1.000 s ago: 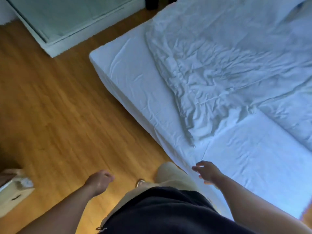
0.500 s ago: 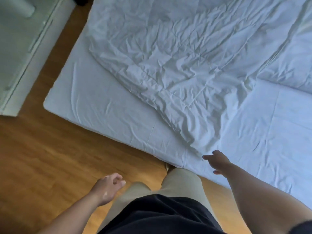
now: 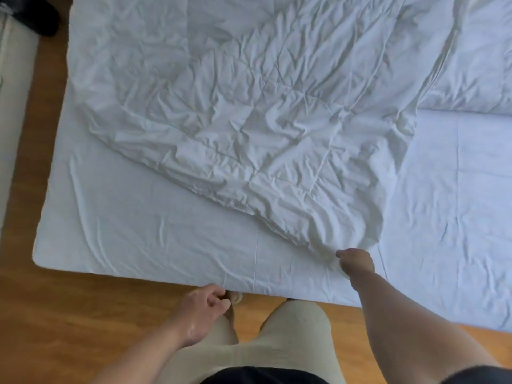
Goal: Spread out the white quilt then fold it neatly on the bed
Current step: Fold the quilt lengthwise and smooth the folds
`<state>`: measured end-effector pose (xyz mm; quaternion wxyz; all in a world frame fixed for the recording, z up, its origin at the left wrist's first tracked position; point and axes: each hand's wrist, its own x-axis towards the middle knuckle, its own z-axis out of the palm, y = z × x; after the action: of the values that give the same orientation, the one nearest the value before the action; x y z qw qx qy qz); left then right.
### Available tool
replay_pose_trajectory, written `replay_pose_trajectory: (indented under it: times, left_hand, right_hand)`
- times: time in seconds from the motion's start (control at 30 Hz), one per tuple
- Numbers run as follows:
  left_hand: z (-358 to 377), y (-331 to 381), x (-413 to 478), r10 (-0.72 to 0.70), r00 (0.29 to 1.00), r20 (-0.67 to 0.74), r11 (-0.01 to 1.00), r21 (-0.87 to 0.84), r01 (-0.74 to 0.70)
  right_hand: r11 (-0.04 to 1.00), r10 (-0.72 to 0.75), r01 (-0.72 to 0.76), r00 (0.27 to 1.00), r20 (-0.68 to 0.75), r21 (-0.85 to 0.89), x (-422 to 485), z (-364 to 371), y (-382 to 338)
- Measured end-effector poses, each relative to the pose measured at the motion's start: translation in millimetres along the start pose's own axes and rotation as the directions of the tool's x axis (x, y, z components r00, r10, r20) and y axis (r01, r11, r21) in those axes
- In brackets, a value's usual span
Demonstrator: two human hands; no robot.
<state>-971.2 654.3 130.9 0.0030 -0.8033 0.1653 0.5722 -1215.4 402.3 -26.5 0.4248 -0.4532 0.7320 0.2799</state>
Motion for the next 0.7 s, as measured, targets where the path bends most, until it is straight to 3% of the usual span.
replay_pose_trajectory:
  times: [0.13, 0.27, 0.43, 0.53, 0.63, 0.7]
  left_hand:
    - [-52, -13, 18, 0.085, 0.996, 0.039, 0.996, 0.036, -0.086]
    - [-108, -31, 61, 0.117, 0.991, 0.071, 0.963, 0.236, -0.130]
    - [-117, -1, 129, 0.137, 0.971, 0.196, 0.838, 0.500, -0.220]
    - [-93, 39, 168, 0.268, 0.946, 0.183, 0.760, 0.564, -0.324]
    - [-55, 77, 202, 0.483, 0.863, 0.149, 0.605, 0.655, -0.452]
    - [-29, 97, 224, 0.653, 0.742, 0.149, 0.437, 0.726, -0.531]
  right_hand:
    - [0.939, 0.199, -0.149, 0.970, -0.138, 0.311, -4, 19, -1]
    - [0.840, 0.331, -0.252, 0.940, -0.085, 0.481, -23, 37, -5]
    - [0.805, 0.348, -0.215, 0.926, -0.146, 0.553, -25, 59, 1]
    - [0.806, 0.353, -0.190, 0.915, -0.196, 0.561, -13, 58, 18]
    - [0.803, 0.336, -0.152, 0.914, -0.228, 0.576, 13, 54, 33]
    - [0.769, 0.317, -0.124, 0.926, -0.205, 0.627, 32, 58, 37]
